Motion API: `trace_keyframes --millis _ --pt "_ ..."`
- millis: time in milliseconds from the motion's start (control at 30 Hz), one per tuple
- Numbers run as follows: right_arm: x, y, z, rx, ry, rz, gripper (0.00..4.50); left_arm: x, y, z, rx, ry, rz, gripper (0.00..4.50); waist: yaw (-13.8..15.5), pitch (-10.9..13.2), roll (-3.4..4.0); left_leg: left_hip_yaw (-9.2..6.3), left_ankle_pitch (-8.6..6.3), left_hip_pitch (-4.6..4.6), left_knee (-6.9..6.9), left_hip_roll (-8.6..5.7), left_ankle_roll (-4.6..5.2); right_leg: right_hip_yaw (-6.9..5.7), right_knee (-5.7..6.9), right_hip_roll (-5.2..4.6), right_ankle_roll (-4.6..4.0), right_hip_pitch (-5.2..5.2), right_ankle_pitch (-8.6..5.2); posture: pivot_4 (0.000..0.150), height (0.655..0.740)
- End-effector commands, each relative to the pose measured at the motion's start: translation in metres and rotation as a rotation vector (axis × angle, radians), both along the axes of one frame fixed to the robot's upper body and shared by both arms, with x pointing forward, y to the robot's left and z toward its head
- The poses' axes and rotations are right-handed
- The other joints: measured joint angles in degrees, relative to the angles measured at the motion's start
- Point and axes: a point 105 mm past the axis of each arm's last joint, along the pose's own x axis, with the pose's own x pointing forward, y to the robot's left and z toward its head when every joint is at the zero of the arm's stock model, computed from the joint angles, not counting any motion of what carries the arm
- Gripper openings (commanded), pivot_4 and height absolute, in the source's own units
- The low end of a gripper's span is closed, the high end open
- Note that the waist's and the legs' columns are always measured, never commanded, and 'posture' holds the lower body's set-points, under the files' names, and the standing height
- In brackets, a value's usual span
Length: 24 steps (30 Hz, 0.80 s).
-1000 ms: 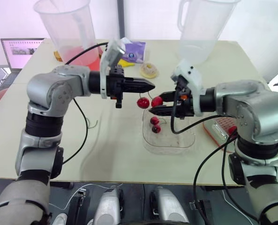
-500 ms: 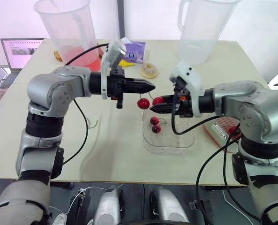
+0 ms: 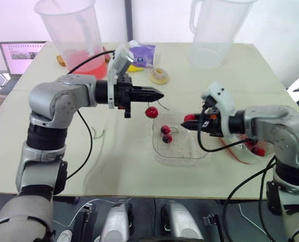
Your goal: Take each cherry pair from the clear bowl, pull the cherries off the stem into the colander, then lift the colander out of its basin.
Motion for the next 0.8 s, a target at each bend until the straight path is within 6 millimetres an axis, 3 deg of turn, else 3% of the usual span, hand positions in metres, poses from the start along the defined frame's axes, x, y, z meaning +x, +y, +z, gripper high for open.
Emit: trace_keyframes --millis 33,167,233,367,600,700,800 --pt "0.006 -0.04 0.022 0.007 -0.103 -0.205 0.79 -0.005 0.002 0.01 -0.023 -0.038 -0.004 0.0 0.2 0.0 0.0 0.0 0.0 0.0 0.0 0.0 0.0 0.0 0.0 0.0 0.0 0.01 0.0 0.15 0.74" --pt "0.005 -0.111 0.013 -0.104 -0.117 -0.587 0.79 -0.005 0.002 0.009 -0.028 -0.034 0.002 0.0 0.4 0.0 0.0 0.01 -0.01 -0.01 0.0 -0.04 0.01 -0.01 -0.07 -0.05 0.0 0.05 0.0 0.15 0.74" --pt "0.0 -0.133 0.001 -0.144 -0.095 -0.707 0.79 -0.005 0.0 0.008 -0.033 -0.03 0.0 0.0 0.2 0.0 0.0 0.02 0.0 -0.02 0.0 -0.04 0.0 0.01 -0.08 -0.05 0.01 0.05 0.0 0.15 0.74" --pt "-0.006 -0.148 -0.02 -0.156 -0.044 -0.808 0.79 -0.006 -0.001 0.007 -0.038 -0.025 -0.002 0.0 -0.4 0.0 0.02 0.03 0.08 0.02 -0.03 0.01 -0.13 0.09 -0.03 0.05 0.01 0.01 0.0 0.15 0.74" --pt "-0.008 -0.152 -0.048 -0.093 0.046 -0.862 0.79 -0.005 -0.001 0.008 -0.04 -0.027 0.001 0.0 0.0 0.0 0.06 0.04 0.15 0.04 -0.08 0.0 -0.26 0.11 -0.04 0.16 0.01 -0.01 0.0 0.15 0.74" --pt "-0.004 -0.155 -0.041 -0.06 0.012 -0.884 2.15 -0.006 -0.001 0.009 -0.04 -0.027 0.002 0.0 0.2 0.0 0.06 0.05 0.14 0.02 -0.07 -0.03 -0.25 0.1 -0.04 0.13 0.01 0.0 -0.01 0.15 0.74" --pt "-0.001 -0.152 -0.021 -0.01 -0.058 -0.872 3.54 -0.006 -0.001 0.009 -0.039 -0.027 0.005 0.0 0.1 0.0 0.06 0.05 0.14 0.02 -0.07 -0.03 -0.25 0.1 -0.04 0.14 0.01 0.0 0.0 0.15 0.74"
